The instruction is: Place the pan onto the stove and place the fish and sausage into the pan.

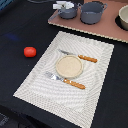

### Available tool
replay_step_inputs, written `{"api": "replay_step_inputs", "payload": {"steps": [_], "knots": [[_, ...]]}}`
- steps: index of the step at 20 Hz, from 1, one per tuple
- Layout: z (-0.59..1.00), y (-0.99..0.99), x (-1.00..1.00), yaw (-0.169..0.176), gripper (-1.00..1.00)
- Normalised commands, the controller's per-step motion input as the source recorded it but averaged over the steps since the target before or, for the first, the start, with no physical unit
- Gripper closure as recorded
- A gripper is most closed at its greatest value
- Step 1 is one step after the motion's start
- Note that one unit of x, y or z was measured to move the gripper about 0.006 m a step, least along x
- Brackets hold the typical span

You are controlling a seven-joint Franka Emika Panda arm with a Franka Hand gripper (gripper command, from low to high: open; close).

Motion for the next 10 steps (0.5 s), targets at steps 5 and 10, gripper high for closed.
{"api": "replay_step_inputs", "payload": {"steps": [5,10], "knots": [[0.00,0.93,0.10,0.018,1.00],[-0.03,0.66,0.03,0.017,1.00]]}}
